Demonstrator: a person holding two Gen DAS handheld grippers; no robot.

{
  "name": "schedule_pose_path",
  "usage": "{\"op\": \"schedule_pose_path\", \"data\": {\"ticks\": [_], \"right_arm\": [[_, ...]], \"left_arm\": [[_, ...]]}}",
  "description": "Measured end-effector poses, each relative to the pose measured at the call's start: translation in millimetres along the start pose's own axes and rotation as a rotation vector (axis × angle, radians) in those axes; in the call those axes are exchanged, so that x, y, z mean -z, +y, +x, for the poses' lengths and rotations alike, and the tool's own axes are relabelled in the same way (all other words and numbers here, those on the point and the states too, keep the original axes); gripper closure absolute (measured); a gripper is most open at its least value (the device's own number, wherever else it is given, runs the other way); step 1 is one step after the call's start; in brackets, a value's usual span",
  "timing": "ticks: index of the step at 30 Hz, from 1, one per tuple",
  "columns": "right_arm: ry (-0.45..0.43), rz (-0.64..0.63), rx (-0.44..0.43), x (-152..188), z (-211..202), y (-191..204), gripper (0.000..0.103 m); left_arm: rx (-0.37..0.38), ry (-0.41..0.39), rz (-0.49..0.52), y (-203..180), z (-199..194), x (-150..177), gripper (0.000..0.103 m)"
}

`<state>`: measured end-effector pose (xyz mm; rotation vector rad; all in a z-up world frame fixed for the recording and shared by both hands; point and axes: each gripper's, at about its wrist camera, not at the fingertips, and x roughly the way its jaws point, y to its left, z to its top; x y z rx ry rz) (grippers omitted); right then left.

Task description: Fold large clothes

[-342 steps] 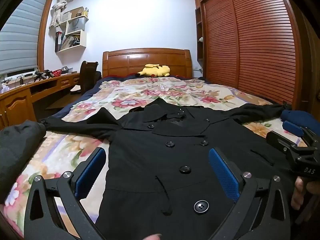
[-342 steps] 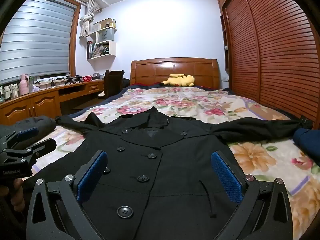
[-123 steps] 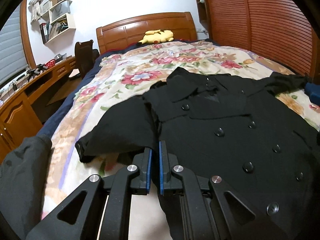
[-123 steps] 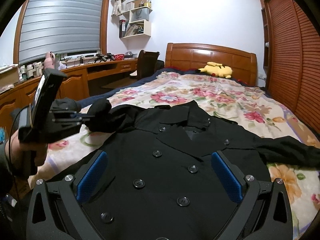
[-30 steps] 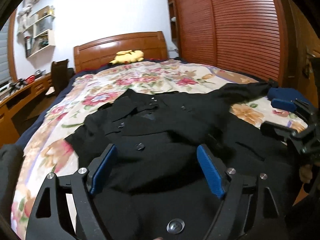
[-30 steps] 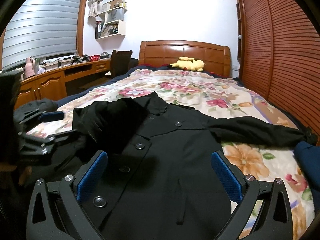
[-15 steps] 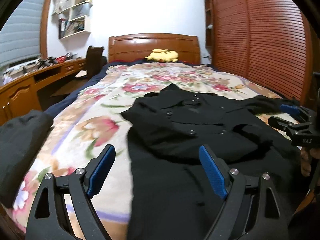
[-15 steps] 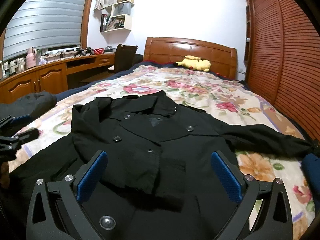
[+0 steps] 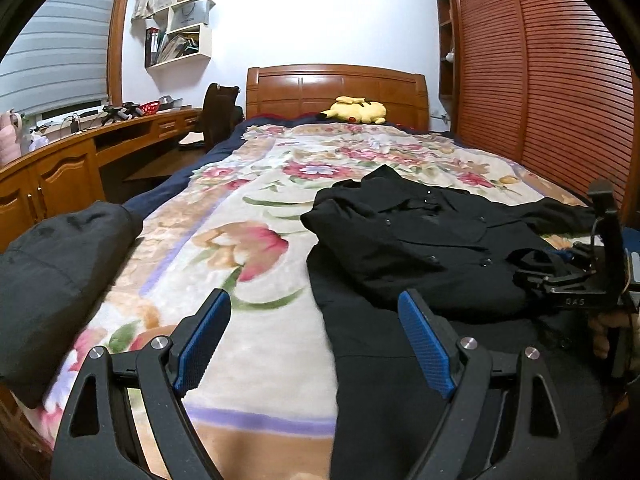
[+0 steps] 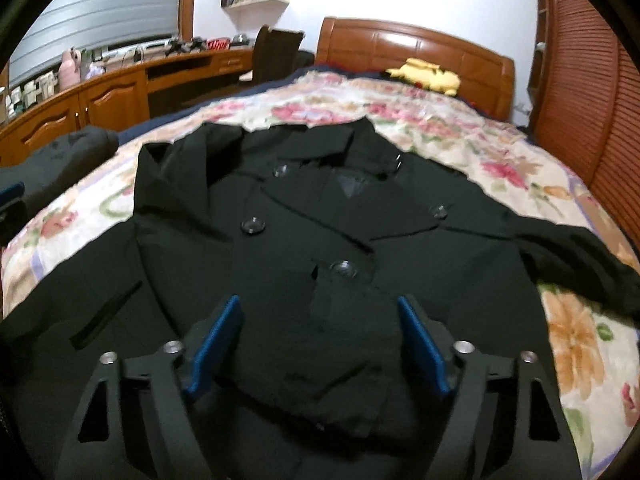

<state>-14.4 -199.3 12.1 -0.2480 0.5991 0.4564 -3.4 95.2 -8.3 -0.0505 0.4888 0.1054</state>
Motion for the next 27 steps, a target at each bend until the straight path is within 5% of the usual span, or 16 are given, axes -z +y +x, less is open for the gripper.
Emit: {"op": "schedule_pose_path", "data": {"ticks": [5,8,20,27], "right_arm": [[0.033,-0.004,-0.016,-5,7,-2,0.080],[0.017,-0.014,-0.003,-6,2,-3,0.090],[-0.223,0.132,0.026,16,-74,-34,0.095],[-0.204,0.188,0.029,56,-94,-32,0.095]], "left_arm": [[0.001,0.000,-0.002,2,0,1,0.017],[0.001,-0.001,-0.003,1,0,1,0.017],[0.080,-0.033,0.003,-19,-8,-3,0.017],[0.156,-0.027,0.041,-51,-5,-4,0.017]]}}
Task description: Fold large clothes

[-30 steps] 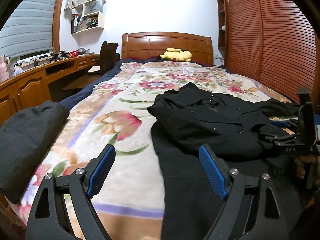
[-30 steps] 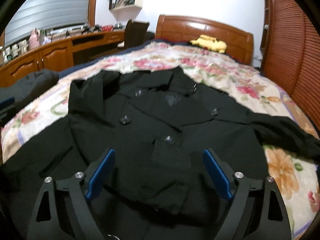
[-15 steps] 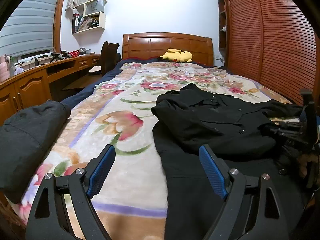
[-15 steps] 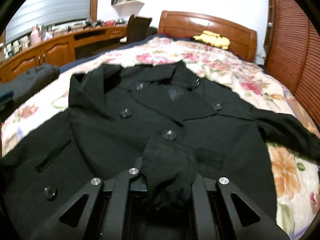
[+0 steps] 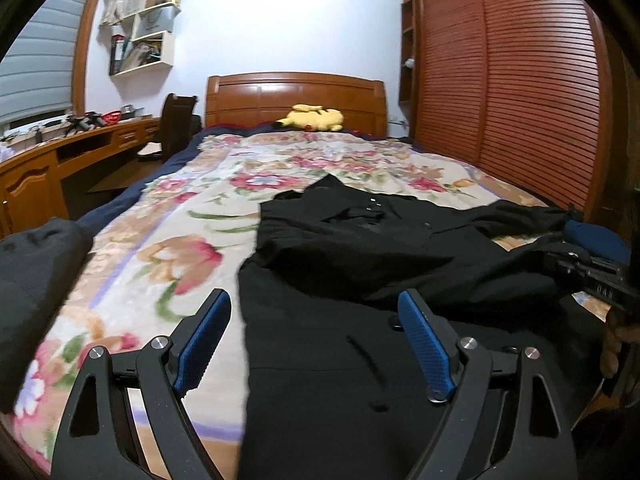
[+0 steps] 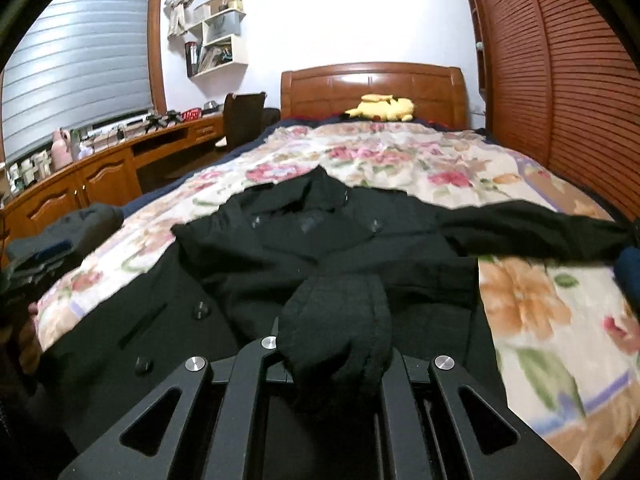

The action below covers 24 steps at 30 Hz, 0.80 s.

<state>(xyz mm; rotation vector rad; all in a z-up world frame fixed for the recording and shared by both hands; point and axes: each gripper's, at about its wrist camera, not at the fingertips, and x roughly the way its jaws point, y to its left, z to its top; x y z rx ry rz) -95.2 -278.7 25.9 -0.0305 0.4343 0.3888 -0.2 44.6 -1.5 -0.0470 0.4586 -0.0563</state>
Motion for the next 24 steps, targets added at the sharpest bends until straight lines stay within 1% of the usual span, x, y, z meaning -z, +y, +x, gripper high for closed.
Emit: {"op": "schedule_pose_path", "data": {"ticks": [2,6,8,9,12,13,14,17,19,24], "right_arm": [[0.005,-0.026,0.016,6,-7,7,0.095],[0.061,-0.066,0.023,15,-22,11,0.094],[0.090,-0.068,0.033,16,-33,8,0.085],[0.100,-0.071,0.044,16,-37,7,0.083],[0.120,-0.088,0.053,16,-52,6,0.067],[0.122,-0.091,0.060,17,-57,6,0.056],[0.121,-0.092,0.061,13,-60,6,0.050],[0.109,-0.084,0.069,5,-68,4,0.049],[0.100,-0.073,0.069,0,-67,0,0.049],[0.127,-0.019,0.109,-3,-45,-18,0.049]], "left_arm": [[0.014,0.002,0.009,-7,2,0,0.017],[0.035,0.017,0.030,-19,8,1,0.017],[0.040,0.026,0.039,-23,11,3,0.017],[0.043,0.031,0.043,-24,12,4,0.017],[0.043,0.039,0.051,-25,13,6,0.017],[0.043,0.041,0.051,-23,13,6,0.017],[0.044,0.042,0.048,-22,13,7,0.017],[0.042,0.045,0.036,-16,12,7,0.017],[0.040,0.045,0.030,-13,12,6,0.017],[0.034,0.052,0.022,-7,13,6,0.017]]}}
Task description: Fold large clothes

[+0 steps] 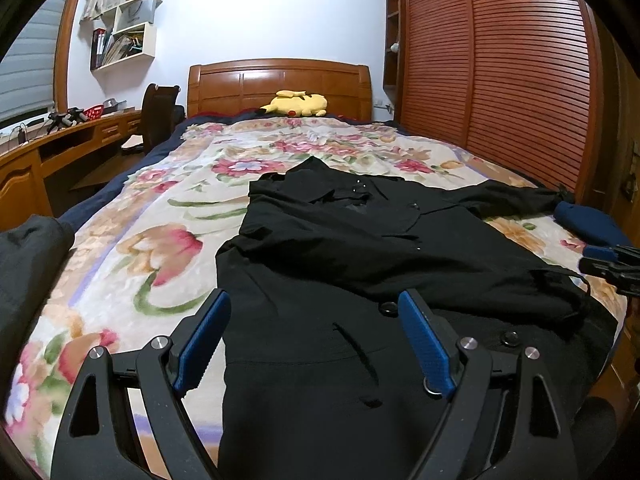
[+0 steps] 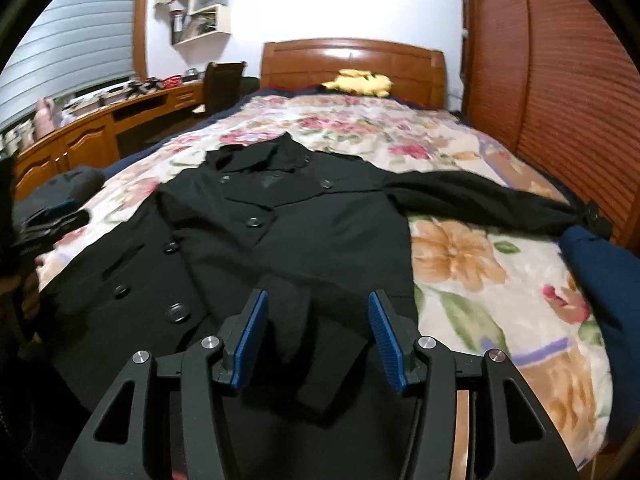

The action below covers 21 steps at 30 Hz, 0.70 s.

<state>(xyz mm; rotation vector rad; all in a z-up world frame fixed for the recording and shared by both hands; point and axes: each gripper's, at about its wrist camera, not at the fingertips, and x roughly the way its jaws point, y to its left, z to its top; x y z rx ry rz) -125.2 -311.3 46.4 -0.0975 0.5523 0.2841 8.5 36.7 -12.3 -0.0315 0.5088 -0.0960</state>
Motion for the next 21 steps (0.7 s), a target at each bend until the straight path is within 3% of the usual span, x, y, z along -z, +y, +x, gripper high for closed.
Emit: {"op": "schedule_pose_path", "data": {"ticks": [4,10,12,17,19,21], "right_arm": [[0.033,0.002,-0.022,-6,19,3,0.049],[0.096,0.023,0.069,-14,49,-10,0.048],[0.167,0.050,0.043,-10,66,-15,0.042],[0.242,0.052,-0.042,-5,88,-9,0.042],[0.245,0.042,-0.080,-5,91,-3,0.051],[0.246,0.001,-0.119,-9,93,1,0.080]], "left_arm": [[-0.010,0.011,-0.001,4,2,2,0.017],[-0.018,0.037,-0.002,11,5,6,0.017],[-0.023,0.042,0.002,12,6,7,0.017],[-0.019,0.045,0.002,12,6,8,0.017],[-0.021,0.046,0.007,12,8,7,0.017],[-0.021,0.048,0.009,11,9,7,0.017]]}}
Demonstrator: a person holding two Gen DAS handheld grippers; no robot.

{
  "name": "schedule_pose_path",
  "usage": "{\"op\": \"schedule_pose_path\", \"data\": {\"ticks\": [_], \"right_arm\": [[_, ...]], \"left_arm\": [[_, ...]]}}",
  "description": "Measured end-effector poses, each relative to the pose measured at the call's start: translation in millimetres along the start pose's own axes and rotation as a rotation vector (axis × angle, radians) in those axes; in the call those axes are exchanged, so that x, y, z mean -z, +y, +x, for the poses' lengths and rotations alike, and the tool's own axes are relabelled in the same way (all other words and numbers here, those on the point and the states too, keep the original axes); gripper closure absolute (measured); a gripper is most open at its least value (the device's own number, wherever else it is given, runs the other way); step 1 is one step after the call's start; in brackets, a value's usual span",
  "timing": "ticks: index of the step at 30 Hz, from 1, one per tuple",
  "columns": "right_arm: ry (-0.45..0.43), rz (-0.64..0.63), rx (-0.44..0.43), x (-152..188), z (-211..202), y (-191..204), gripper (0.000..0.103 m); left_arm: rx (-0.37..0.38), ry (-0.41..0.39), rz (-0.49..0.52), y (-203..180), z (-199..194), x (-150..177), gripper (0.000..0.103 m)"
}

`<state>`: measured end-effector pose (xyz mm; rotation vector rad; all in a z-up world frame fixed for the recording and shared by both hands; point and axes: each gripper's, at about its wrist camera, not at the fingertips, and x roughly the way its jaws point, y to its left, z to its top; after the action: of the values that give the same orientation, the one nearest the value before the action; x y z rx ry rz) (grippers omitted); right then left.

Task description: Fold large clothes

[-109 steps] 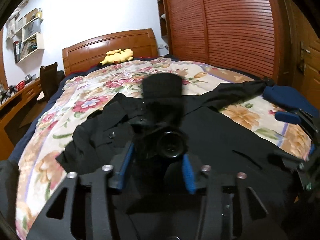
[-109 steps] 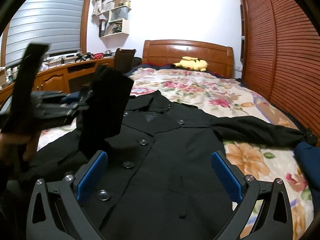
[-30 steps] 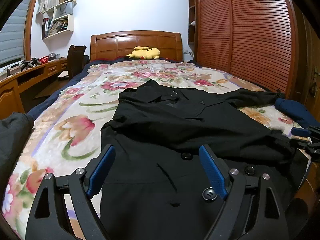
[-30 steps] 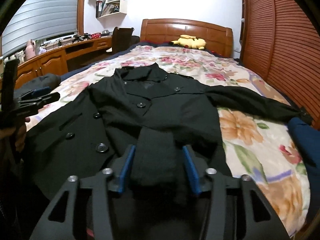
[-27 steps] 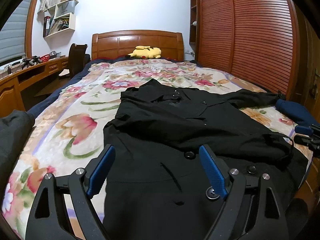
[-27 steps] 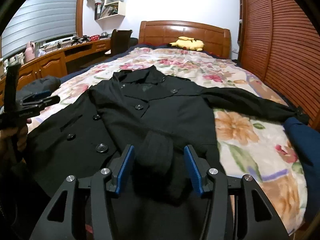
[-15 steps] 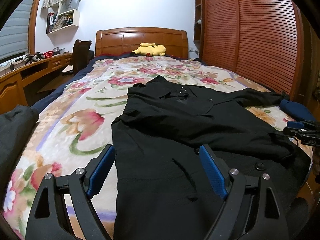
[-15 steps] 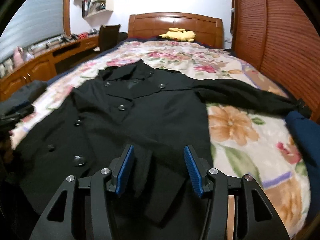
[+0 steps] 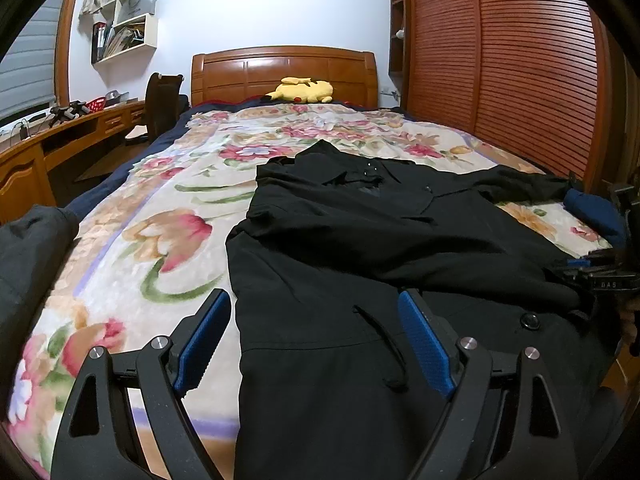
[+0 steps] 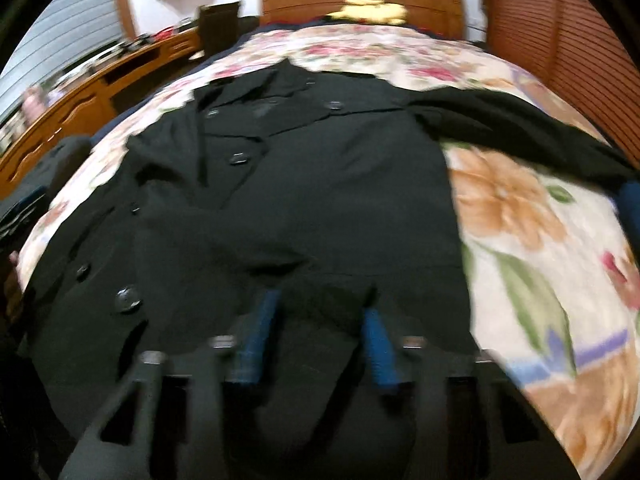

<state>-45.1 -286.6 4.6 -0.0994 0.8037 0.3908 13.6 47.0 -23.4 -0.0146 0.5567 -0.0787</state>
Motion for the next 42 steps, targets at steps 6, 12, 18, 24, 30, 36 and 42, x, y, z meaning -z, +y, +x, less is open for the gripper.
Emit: {"op": "schedule_pose_path", "data": {"ticks": [6,12,18,24,30,36,42], "right_arm": [[-0.183,-0.149,0.184,-26,-24,14,0.092],[-0.408,-0.248,0.406,-58,-57,32,0.092],[-0.362,-0.315,0.267,-11,-63,49,0.092],[-0.225,-0.235,0.116,57,-52,43,0.092],[-0.157,-0.201,0.026,74,-61,42,0.092],[-0.193,-0.209,-0.008,55,-96,36,0.063],[-0.282,-0.180,0.008,28,-93,31,0.055]], "left_arm": [[-0.004,-0.005,-0.009,0,1,-1,0.017],[-0.005,-0.015,-0.023,4,-2,-1,0.017],[-0.010,-0.008,-0.017,6,-3,2,0.017],[-0.002,-0.013,-0.010,6,-7,3,0.017],[0.000,-0.014,-0.011,5,-8,2,0.017],[-0.001,-0.013,-0.011,5,-7,3,0.017],[0.001,-0.012,-0.007,4,-8,3,0.017]]}}
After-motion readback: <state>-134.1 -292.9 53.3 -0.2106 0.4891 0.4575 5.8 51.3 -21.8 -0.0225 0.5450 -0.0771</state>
